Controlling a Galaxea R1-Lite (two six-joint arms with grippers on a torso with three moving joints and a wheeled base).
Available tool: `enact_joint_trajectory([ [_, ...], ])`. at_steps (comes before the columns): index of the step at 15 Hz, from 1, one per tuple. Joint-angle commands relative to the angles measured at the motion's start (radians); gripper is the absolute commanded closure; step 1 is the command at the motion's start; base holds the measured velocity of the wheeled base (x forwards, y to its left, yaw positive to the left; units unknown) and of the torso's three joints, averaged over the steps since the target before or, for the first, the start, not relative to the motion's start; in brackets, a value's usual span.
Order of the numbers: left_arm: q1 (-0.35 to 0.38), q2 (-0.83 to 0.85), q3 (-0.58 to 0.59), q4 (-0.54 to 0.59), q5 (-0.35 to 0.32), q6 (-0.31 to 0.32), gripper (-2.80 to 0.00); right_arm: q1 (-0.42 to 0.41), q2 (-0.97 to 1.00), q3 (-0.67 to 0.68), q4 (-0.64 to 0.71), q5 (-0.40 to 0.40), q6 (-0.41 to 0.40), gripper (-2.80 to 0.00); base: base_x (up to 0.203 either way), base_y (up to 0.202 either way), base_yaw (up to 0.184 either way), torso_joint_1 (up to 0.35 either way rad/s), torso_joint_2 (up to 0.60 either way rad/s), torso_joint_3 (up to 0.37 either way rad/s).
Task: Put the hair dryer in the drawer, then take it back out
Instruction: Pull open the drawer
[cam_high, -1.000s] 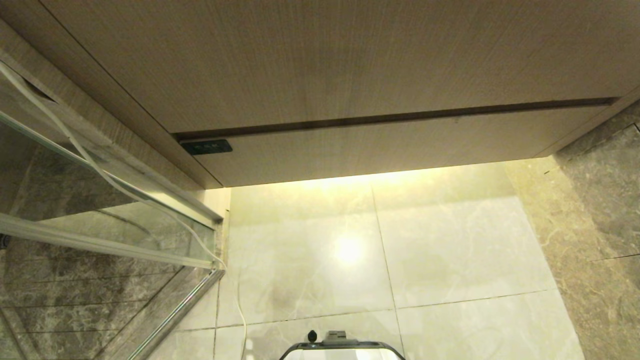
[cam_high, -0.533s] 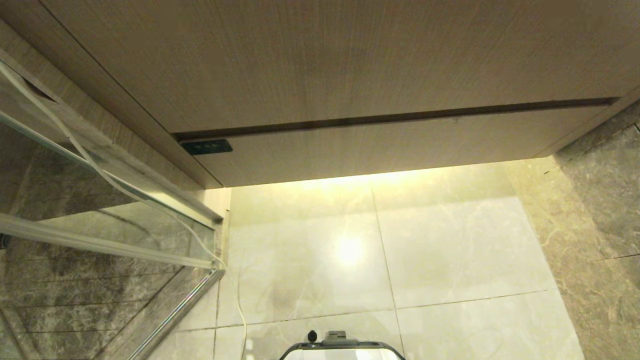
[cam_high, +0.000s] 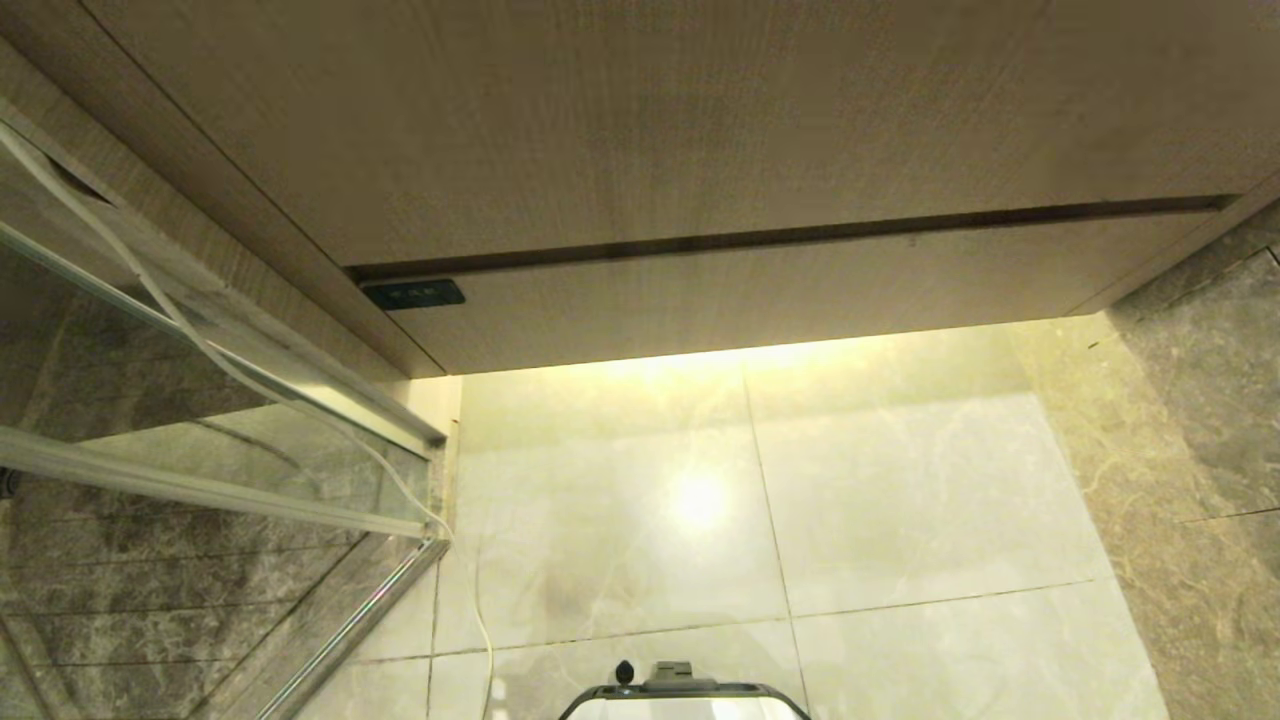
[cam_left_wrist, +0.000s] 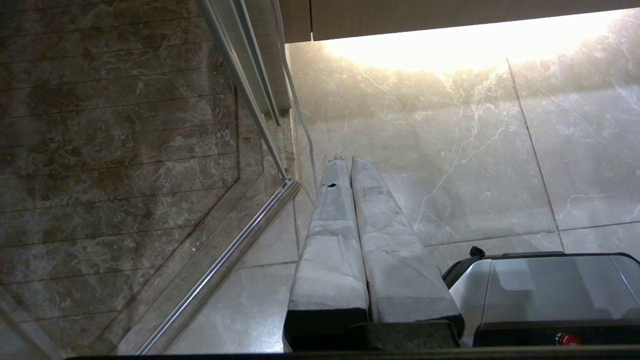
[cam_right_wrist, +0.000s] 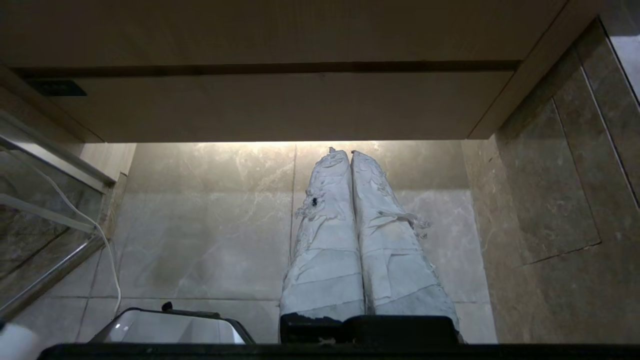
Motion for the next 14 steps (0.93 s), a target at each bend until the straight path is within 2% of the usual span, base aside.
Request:
enact_joint_trajectory([
  [1, -0.001, 0.0, 0.0, 0.0, 0.0, 0.0, 0.0, -0.002, 0.334, -0.222, 0.051, 0.002, 0.019, 0.0, 0.0, 0.0, 0.0, 0.0, 0.0, 0.0],
  [3, -0.001, 0.0, 0.002, 0.0, 0.0, 0.0, 0.0, 0.0, 0.499, -0.355, 0.132, 0.023, 0.041, 0.0, 0.0, 0.0, 0.0, 0.0, 0.0, 0.0],
  [5, -0.001, 0.0, 0.0, 0.0, 0.0, 0.0, 0.0, 0.008, 0.617, -0.4, 0.206, 0.055, 0.036, 0.0, 0.0, 0.0, 0.0, 0.0, 0.0, 0.0],
  [9, -0.001, 0.0, 0.0, 0.0, 0.0, 0.0, 0.0, 0.025, 0.803, -0.381, 0.224, 0.08, -0.155, 0.0, 0.0, 0.0, 0.0, 0.0, 0.0, 0.0],
  [12, -0.001, 0.0, 0.002, 0.0, 0.0, 0.0, 0.0, 0.054, 0.935, -0.364, 0.214, 0.14, -0.205, 0.0, 0.0, 0.0, 0.0, 0.0, 0.0, 0.0],
  [13, -0.001, 0.0, 0.001, 0.0, 0.0, 0.0, 0.0, 0.06, 0.959, -0.361, 0.219, 0.149, -0.213, -2.8, 0.0, 0.0, 0.0, 0.0, 0.0, 0.0],
  [14, -0.001, 0.0, 0.0, 0.0, 0.0, 0.0, 0.0, 0.072, 1.0, -0.347, 0.22, 0.149, -0.224, -2.8, 0.0, 0.0, 0.0, 0.0, 0.0, 0.0],
])
